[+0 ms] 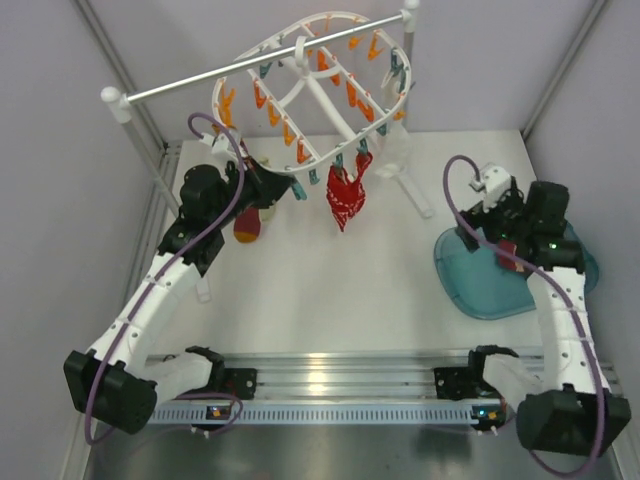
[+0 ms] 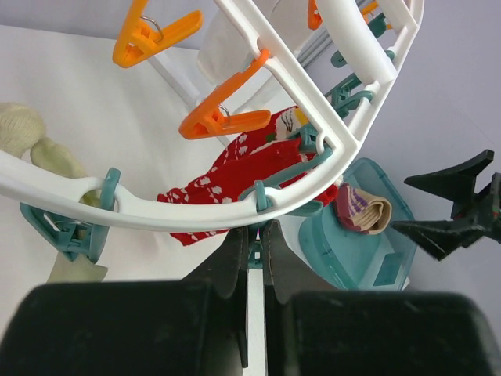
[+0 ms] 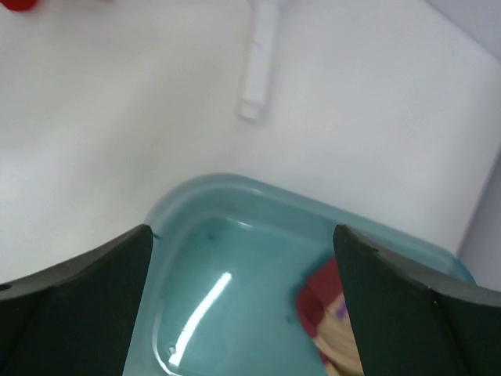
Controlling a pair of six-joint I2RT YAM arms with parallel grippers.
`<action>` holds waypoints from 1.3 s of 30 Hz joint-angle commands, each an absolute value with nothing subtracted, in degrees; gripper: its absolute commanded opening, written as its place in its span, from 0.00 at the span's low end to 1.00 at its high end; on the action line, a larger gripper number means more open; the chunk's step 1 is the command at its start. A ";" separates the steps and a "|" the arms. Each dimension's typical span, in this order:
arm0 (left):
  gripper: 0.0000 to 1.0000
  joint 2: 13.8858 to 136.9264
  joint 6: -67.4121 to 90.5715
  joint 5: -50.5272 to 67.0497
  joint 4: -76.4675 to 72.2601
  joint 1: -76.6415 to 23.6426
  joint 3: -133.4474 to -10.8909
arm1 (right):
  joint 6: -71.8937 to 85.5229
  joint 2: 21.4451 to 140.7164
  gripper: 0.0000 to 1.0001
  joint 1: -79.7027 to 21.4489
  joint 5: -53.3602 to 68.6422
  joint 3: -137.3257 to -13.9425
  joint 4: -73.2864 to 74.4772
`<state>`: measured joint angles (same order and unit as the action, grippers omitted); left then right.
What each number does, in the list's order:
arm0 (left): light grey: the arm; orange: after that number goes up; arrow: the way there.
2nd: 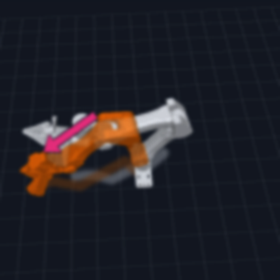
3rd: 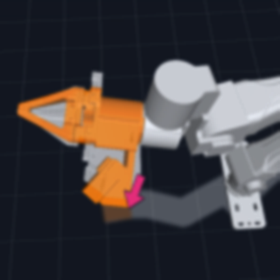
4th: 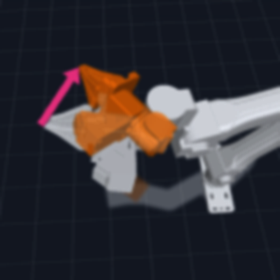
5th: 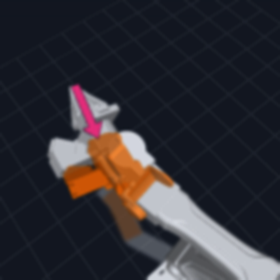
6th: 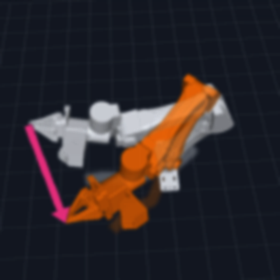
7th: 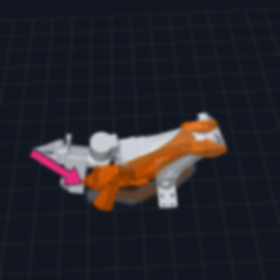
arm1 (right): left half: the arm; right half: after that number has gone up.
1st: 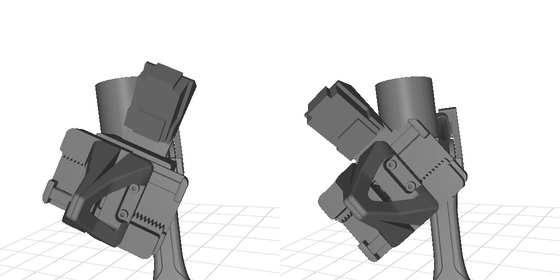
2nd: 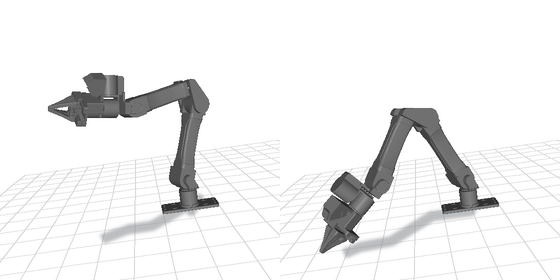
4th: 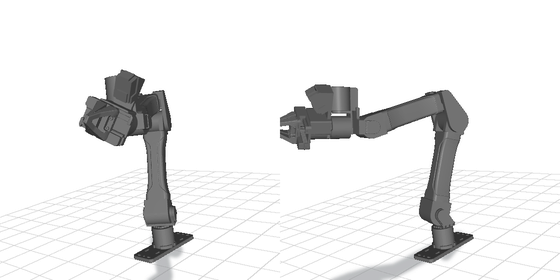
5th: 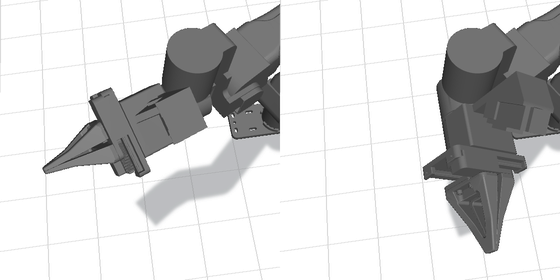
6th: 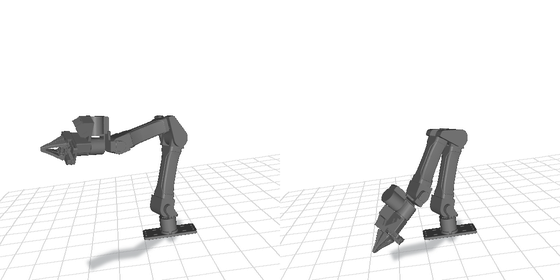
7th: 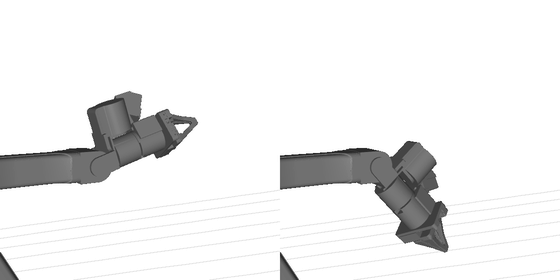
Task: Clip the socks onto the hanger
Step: Open the clamp at the hanger, then pick up the sock from the bin.
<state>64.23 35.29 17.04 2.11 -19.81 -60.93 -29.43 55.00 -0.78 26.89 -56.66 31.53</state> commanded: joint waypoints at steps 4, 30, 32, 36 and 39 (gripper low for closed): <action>0.00 62.14 33.05 18.10 -1.76 -19.60 -60.12 | -55.26 65.27 0.87 27.66 29.01 -58.61 53.43; 0.00 63.11 32.35 18.02 -2.29 -19.42 -58.89 | -76.73 97.64 0.58 31.47 27.69 -62.41 34.72; 0.00 63.11 32.17 17.84 -2.11 -19.42 -58.80 | -76.46 98.17 0.45 31.46 26.90 -62.05 33.75; 0.00 62.84 32.52 17.75 -2.37 -19.34 -58.18 | -80.32 96.52 0.10 32.34 26.98 -60.74 35.77; 0.00 62.67 32.34 17.75 -2.29 -19.34 -58.01 | -80.95 94.32 0.00 33.92 28.65 -62.13 38.49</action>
<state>63.51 32.93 17.06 0.12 -19.55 -58.43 -78.65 98.21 32.49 26.55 -61.04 37.21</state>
